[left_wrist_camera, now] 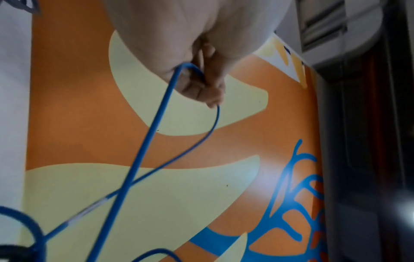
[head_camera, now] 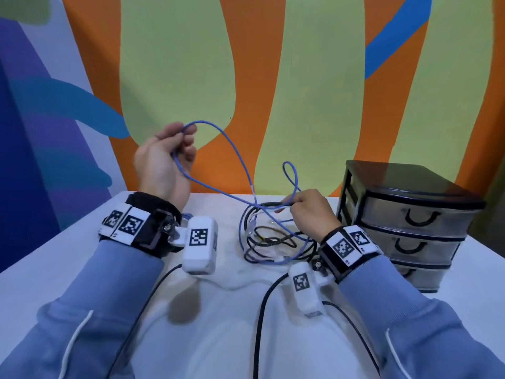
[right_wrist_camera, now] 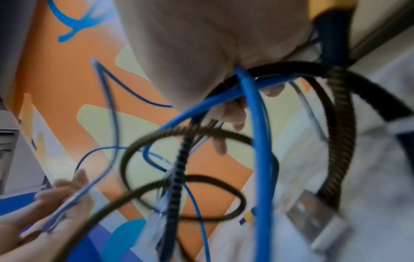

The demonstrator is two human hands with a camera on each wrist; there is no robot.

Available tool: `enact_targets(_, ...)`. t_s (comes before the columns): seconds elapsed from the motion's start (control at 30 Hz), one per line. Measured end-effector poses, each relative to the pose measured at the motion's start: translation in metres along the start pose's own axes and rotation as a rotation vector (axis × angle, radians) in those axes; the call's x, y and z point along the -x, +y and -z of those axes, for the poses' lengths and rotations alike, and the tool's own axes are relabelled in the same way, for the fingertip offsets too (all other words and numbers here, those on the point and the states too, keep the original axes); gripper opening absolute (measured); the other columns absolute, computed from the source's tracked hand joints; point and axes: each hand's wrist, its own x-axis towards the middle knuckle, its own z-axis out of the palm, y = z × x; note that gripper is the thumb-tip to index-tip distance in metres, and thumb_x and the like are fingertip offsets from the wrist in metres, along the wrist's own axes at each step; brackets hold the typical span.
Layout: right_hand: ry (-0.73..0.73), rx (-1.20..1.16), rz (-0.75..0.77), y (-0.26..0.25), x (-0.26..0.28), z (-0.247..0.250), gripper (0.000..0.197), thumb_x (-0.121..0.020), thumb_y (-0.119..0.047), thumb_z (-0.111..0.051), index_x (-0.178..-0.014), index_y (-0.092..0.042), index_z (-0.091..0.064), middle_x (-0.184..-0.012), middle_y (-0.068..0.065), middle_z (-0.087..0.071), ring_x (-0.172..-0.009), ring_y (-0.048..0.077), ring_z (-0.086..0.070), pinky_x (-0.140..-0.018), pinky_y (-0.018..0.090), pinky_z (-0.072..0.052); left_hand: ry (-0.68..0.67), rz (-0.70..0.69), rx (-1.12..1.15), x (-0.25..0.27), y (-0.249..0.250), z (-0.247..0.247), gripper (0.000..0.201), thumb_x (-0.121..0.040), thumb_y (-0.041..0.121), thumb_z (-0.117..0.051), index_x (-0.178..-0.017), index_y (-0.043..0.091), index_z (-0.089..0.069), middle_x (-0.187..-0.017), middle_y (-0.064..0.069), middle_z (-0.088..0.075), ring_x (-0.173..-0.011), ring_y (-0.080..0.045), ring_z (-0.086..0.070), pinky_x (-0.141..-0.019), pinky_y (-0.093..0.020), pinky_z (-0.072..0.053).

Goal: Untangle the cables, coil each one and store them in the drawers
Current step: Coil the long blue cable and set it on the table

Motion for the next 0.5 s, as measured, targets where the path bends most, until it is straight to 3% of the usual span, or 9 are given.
enact_targets(0.07,0.049,0.028,-0.086,0.004,0.0,0.004,0.045,-0.093,0.002,-0.039,-0.1,-0.016,-0.08,-0.073,-0.003,-0.065,-0.043,0.014,-0.04,-0.044,0.025,-0.028,0.153,-0.07,-0.047,-0.006,0.003,0.005,0.032,-0.098,-0.012,-0.037,-0.094,0.008,-0.062,-0.078,-0.01,-0.066,-0.055,-0.011,-0.055,-0.048,-0.02,-0.04)
enact_targets(0.13,0.089,0.009,-0.124,0.006,-0.002,0.006,0.044,-0.094,0.0,-0.039,-0.112,-0.014,-0.077,-0.075,-0.003,-0.064,-0.046,0.013,-0.041,-0.044,0.026,-0.027,0.269,-0.146,-0.175,-0.013,0.007,0.011,0.036,-0.092,-0.01,-0.035,-0.09,0.013,-0.063,-0.07,-0.003,-0.055,-0.048,-0.011,-0.044,-0.044,-0.025,-0.03)
enact_targets(0.27,0.158,-0.078,-0.155,0.007,-0.002,0.008,0.044,-0.095,-0.001,-0.039,-0.118,-0.014,-0.074,-0.07,-0.004,-0.054,-0.055,0.016,-0.043,-0.05,0.028,-0.028,0.294,-0.161,-0.377,-0.017,0.016,0.019,0.037,-0.082,-0.004,-0.035,-0.092,0.017,-0.064,-0.062,0.002,-0.04,-0.045,-0.013,-0.026,-0.046,-0.023,-0.018)
enact_targets(0.33,0.176,-0.087,-0.131,0.004,-0.002,0.009,0.042,-0.096,-0.006,-0.041,-0.116,-0.017,-0.076,-0.082,0.0,-0.067,-0.063,0.018,-0.051,-0.054,0.027,-0.033,0.242,-0.105,-0.44,-0.013,0.015,0.019,0.034,-0.084,-0.001,-0.038,-0.095,0.013,-0.068,-0.059,0.004,-0.033,-0.044,-0.012,-0.021,-0.043,-0.022,-0.018)
enact_targets(0.4,0.188,-0.088,-0.079,0.002,-0.003,0.01,0.039,-0.1,-0.013,-0.042,-0.117,-0.019,-0.076,-0.113,0.005,-0.073,-0.082,0.02,-0.059,-0.068,0.03,-0.041,0.101,-0.021,-0.584,-0.006,0.012,0.014,0.03,-0.086,0.001,-0.044,-0.093,0.006,-0.074,-0.058,0.006,-0.033,-0.045,-0.011,-0.022,-0.04,-0.023,-0.02)
enact_targets(0.43,0.203,-0.083,-0.052,0.001,-0.004,0.01,0.039,-0.1,-0.013,-0.041,-0.117,-0.02,-0.076,-0.119,0.006,-0.072,-0.088,0.022,-0.061,-0.071,0.032,-0.044,0.002,0.017,-0.714,-0.001,0.01,0.01,0.028,-0.087,0.002,-0.049,-0.09,0.004,-0.077,-0.057,0.005,-0.037,-0.046,-0.012,-0.025,-0.041,-0.023,-0.023)
enact_targets(0.5,0.258,-0.066,0.027,-0.003,-0.003,0.012,0.045,-0.095,-0.002,-0.04,-0.115,-0.02,-0.076,-0.114,0.006,-0.07,-0.098,0.025,-0.065,-0.078,0.037,-0.051,-0.243,0.051,-1.06,0.01,0.007,0.003,0.026,-0.092,0.008,-0.057,-0.084,0.008,-0.082,-0.062,0.005,-0.054,-0.052,-0.014,-0.042,-0.05,-0.025,-0.034)
